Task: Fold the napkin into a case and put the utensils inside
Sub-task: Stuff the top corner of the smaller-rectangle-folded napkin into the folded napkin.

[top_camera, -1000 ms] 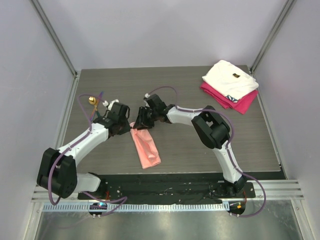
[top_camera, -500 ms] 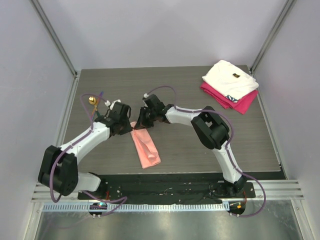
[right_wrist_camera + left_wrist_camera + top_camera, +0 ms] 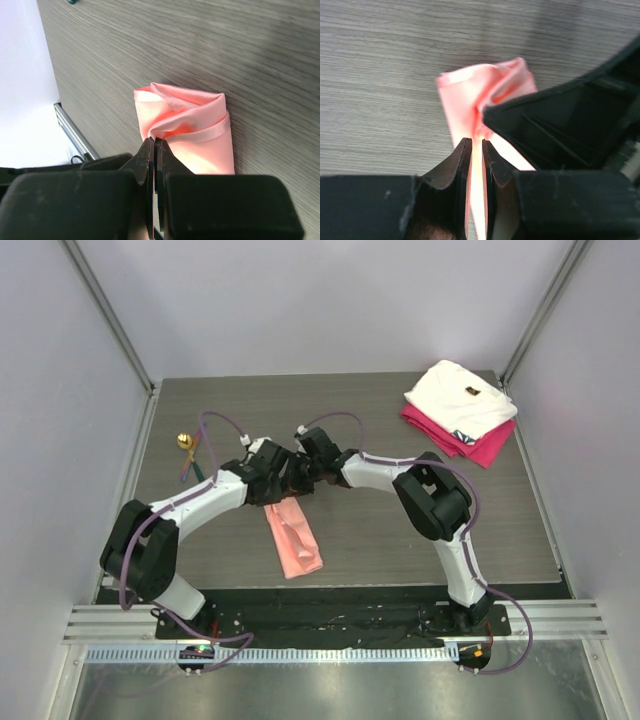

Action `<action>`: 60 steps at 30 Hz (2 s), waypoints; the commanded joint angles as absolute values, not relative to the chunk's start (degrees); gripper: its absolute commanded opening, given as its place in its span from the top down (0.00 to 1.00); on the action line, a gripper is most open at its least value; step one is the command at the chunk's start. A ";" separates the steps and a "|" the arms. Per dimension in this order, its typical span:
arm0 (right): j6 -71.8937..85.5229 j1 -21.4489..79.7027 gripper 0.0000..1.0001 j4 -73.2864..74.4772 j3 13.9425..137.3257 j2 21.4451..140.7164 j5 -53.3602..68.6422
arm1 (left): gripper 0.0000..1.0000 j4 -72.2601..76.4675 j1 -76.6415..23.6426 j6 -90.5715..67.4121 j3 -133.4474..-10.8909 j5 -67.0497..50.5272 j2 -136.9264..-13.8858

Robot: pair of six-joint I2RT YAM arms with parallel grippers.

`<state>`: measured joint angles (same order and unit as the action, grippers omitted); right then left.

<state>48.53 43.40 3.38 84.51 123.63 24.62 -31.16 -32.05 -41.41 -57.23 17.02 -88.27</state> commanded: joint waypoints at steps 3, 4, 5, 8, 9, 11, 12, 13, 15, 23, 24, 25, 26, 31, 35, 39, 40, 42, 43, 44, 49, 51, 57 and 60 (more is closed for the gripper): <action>49.31 42.37 0.99 0.79 81.83 118.74 25.31 | 0.82 -32.35 -32.87 -40.52 -58.45 23.11 -89.38; 49.39 42.19 0.99 0.79 81.57 118.48 25.14 | 0.82 -32.26 -33.05 -40.43 -58.36 23.46 -89.47; 49.48 42.19 0.99 0.79 81.04 118.30 25.14 | 0.82 -32.08 -33.22 -40.34 -58.36 23.90 -89.56; 49.92 41.66 0.99 0.27 80.34 118.04 25.40 | 0.82 -31.47 -33.75 -39.99 -58.36 23.73 -90.00; 50.62 41.66 0.99 0.26 80.25 118.12 25.75 | 0.82 -31.03 -33.84 -39.90 -58.27 23.56 -90.17; 50.80 41.57 0.99 -1.30 80.07 118.13 26.10 | 0.85 -30.41 -34.36 -39.81 -58.01 23.47 -89.74; 50.89 41.66 0.99 -1.32 79.98 117.95 26.10 | 0.86 -29.28 -34.45 -39.81 -57.75 23.21 -89.30; 50.80 41.66 0.99 -1.32 79.81 117.69 26.19 | 0.86 -28.66 -34.54 -40.16 -57.31 22.42 -88.17; 50.71 41.66 0.99 -1.32 79.28 116.81 26.46 | 0.86 -27.86 -34.54 -41.04 -56.34 21.98 -87.10; 50.27 40.96 0.99 -1.58 75.59 113.29 27.16 | 0.85 -25.76 -33.84 -43.24 -57.83 16.18 -87.45; 50.27 40.70 0.99 -1.76 75.24 113.03 27.42 | 0.88 -25.49 -33.75 -42.89 -58.18 15.82 -88.23; 50.36 40.35 0.99 -1.84 74.71 112.85 27.68 | 0.89 -25.05 -33.66 -42.63 -58.36 15.47 -88.85; 50.27 40.34 0.99 -1.93 74.45 112.24 27.95 | 0.90 -24.27 -33.58 -42.10 -58.45 15.21 -89.29; 50.10 39.55 0.99 -2.20 72.86 110.74 28.39 | 0.93 -22.42 -33.13 -40.87 -58.80 13.27 -91.23; 50.10 39.11 0.99 -2.20 72.33 110.48 28.74 | 0.93 -21.71 -33.13 -39.99 -59.06 13.71 -92.46; 50.01 39.11 0.99 -2.37 72.07 110.48 28.83 | 0.93 -21.80 -33.13 -39.11 -59.24 15.11 -93.78; 50.01 39.02 0.99 -2.46 72.07 110.57 28.92 | 0.93 -21.97 -33.13 -38.76 -59.24 16.07 -93.78; 50.01 39.11 0.99 -2.46 71.98 110.74 29.09 | 0.92 -22.06 -33.13 -38.41 -59.15 17.22 -93.69; 50.01 39.02 0.99 -2.55 71.90 110.74 29.18 | 0.91 -22.58 -33.13 -37.97 -59.24 17.66 -93.69; 50.10 39.11 0.99 -2.64 71.81 110.83 29.18 | 0.89 -22.50 -33.13 -37.79 -59.15 18.19 -93.34; 50.54 39.02 0.99 -3.51 71.81 111.44 29.71 | 0.84 -23.47 -33.13 -36.39 -59.33 20.48 -93.78; 50.71 39.11 0.99 -3.60 71.72 111.62 29.79 | 0.81 -23.29 -33.13 -36.12 -59.33 20.04 -94.48; 50.71 39.02 0.99 -3.87 71.72 111.88 29.88 | 0.77 -22.42 -33.13 -36.38 -58.98 17.58 -97.55; 50.80 39.11 0.99 -3.87 71.81 112.24 29.79 | 0.74 -21.97 -33.13 -36.56 -58.54 17.75 -98.17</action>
<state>50.30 39.09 -1.72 72.07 113.86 28.80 -23.81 -33.39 -36.99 -57.49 17.45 -97.45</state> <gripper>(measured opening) 0.031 0.247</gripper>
